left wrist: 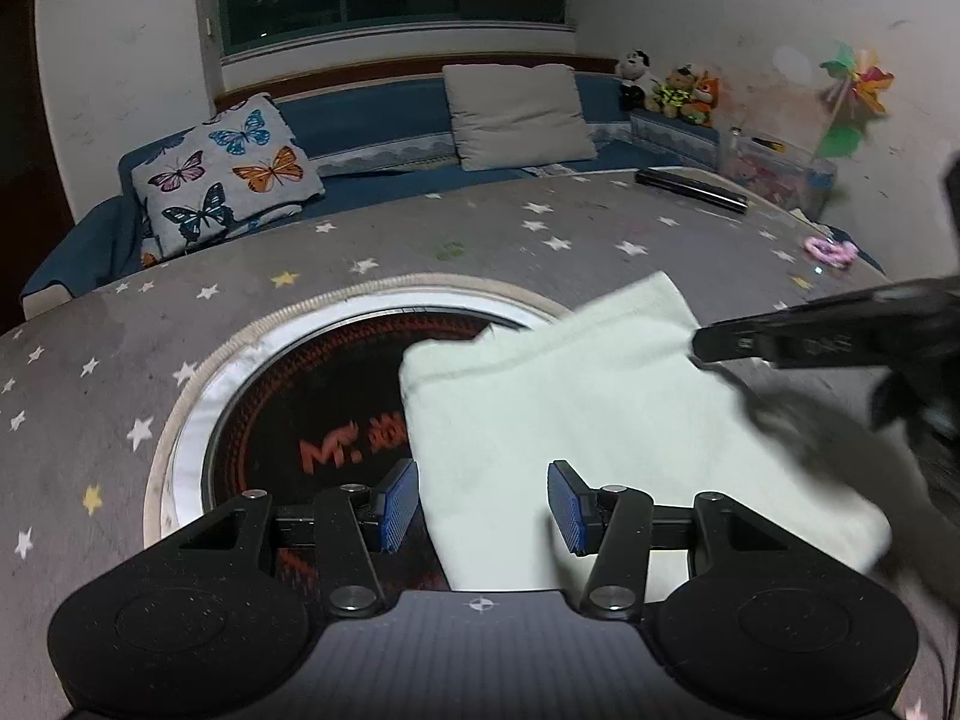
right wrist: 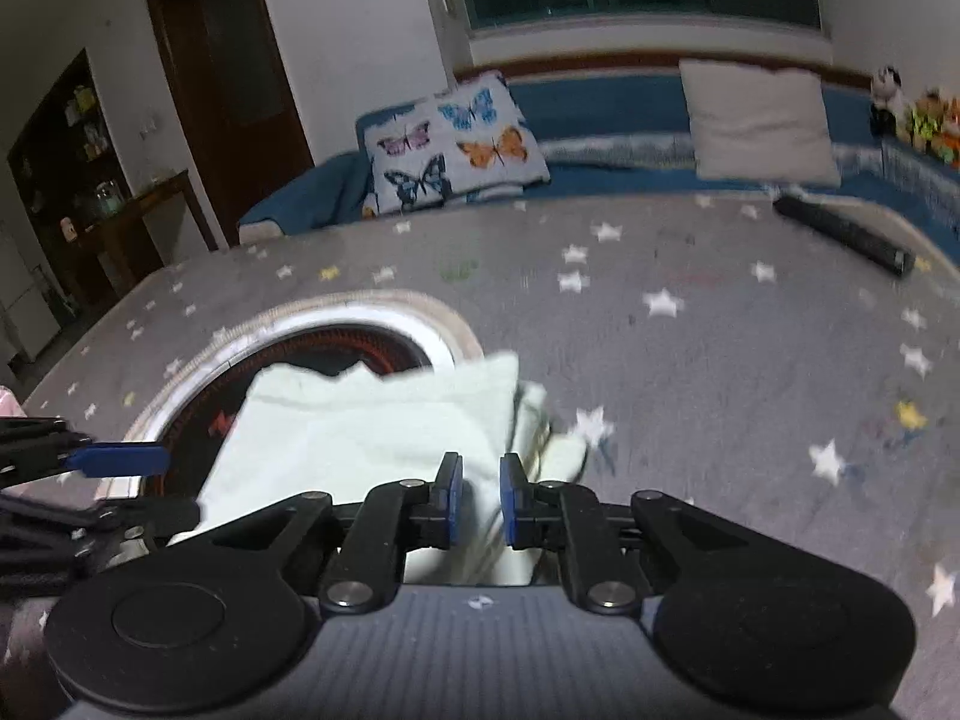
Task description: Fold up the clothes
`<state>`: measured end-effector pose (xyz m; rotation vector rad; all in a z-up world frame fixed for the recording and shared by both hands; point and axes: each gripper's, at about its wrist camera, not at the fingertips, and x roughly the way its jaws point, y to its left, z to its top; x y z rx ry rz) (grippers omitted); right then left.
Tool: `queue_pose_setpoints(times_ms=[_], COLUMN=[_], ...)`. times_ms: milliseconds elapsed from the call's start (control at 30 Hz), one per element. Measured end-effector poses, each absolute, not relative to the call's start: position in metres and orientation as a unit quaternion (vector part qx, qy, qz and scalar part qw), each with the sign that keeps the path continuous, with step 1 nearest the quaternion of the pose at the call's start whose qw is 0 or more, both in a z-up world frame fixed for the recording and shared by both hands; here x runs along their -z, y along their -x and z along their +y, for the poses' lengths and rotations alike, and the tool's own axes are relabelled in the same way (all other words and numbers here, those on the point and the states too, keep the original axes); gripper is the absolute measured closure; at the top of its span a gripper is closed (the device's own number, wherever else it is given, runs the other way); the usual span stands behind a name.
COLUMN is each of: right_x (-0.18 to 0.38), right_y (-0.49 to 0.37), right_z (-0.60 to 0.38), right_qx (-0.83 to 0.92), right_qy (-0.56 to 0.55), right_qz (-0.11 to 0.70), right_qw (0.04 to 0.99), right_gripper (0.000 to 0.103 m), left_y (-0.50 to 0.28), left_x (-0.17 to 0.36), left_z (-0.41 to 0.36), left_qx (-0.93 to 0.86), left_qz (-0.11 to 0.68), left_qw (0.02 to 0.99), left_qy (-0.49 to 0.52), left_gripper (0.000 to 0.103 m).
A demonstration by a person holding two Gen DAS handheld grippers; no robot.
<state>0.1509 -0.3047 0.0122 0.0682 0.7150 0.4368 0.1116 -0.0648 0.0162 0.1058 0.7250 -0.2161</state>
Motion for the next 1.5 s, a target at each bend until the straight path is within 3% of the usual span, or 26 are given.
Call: queue_pose_setpoints(times_ms=[233,633,1100,1500], right_x=[-0.025,0.003,-0.027,0.0], right_y=[-0.172,-0.187,-0.125,-0.073], right_z=[-0.291,-0.3,-0.301,-0.314], right_qx=[-0.233,-0.232,-0.293,-0.275], right_qy=[-0.038,-0.045,-0.021,-0.016], right_qz=[0.325,0.356,0.345,0.385], right_qw=[0.916,0.904,0.892,0.881], right_gripper=[0.087,0.088,0.08,0.079], left_y=[-0.156,-0.197,-0.136,-0.092], left_x=[-0.015,0.014,-0.007,0.003], left_z=[-0.063,-0.045,-0.08,-0.096], left_qx=[0.088,0.062,0.128,0.161], left_qz=[0.354,0.391,0.375,0.386], left_qw=[0.93,0.918,0.918,0.908], left_qy=[-0.043,-0.003,-0.031,-0.037], left_gripper=[0.052,0.05,0.048,0.048])
